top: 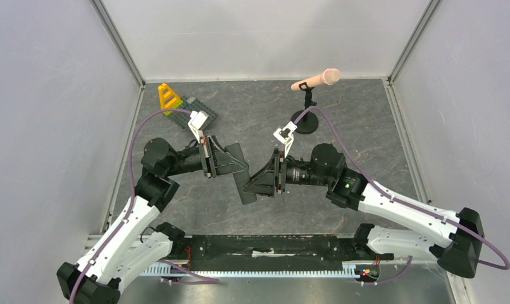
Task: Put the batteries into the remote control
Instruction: Load the battery cover into the remote control, then place the remote control at the center of the board.
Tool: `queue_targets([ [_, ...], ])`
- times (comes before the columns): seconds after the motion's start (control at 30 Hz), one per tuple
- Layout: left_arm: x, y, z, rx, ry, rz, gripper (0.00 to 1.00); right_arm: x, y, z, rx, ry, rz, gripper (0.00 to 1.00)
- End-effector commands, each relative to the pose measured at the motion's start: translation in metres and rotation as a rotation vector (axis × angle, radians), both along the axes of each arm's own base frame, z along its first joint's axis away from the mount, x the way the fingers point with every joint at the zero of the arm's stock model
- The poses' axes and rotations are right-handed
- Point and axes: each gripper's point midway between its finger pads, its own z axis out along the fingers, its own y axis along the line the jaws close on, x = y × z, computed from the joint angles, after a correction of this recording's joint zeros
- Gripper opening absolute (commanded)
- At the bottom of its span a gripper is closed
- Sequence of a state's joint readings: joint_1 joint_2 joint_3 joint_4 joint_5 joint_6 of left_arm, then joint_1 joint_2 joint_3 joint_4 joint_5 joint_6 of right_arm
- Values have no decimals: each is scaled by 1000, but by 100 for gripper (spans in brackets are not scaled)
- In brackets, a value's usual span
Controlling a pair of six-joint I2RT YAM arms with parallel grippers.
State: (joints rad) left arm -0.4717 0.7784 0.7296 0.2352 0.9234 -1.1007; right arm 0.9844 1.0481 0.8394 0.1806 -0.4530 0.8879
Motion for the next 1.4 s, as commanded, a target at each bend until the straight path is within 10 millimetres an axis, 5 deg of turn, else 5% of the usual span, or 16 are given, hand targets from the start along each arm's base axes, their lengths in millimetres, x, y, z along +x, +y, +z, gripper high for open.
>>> queue_targets([
  [0.0, -11, 3, 22, -26, -125, -44, 2, -3, 4, 16, 44, -38, 34, 51],
  [0.17, -10, 2, 17, -15, -110, -46, 5, -3, 7, 12, 38, -10, 40, 29],
  [0.5, 1, 2, 4, 42, -83, 22, 67, 12, -1, -3, -3, 35, -52, 0],
  [0.67, 32, 18, -23, 215, -50, 258, 73, 37, -21, -24, -84, 43, -187, 0],
  [0.8, 67, 60, -73, 469, 58, 574, 74, 71, -60, -57, -279, 41, -367, 0],
  [0.93, 75, 88, -115, 611, 157, 721, 75, 105, -118, -102, -637, -16, -593, 0],
  [1.07, 72, 88, -128, 599, 205, 724, 74, 119, -180, -147, -1010, -52, -738, 0],
  [1.2, 71, 87, -130, 591, 217, 724, 73, 134, -238, -167, -1298, -90, -889, 0],
  [1.37, 69, 84, -131, 589, 221, 702, 72, 143, -274, -196, -1533, -110, -914, 0],
])
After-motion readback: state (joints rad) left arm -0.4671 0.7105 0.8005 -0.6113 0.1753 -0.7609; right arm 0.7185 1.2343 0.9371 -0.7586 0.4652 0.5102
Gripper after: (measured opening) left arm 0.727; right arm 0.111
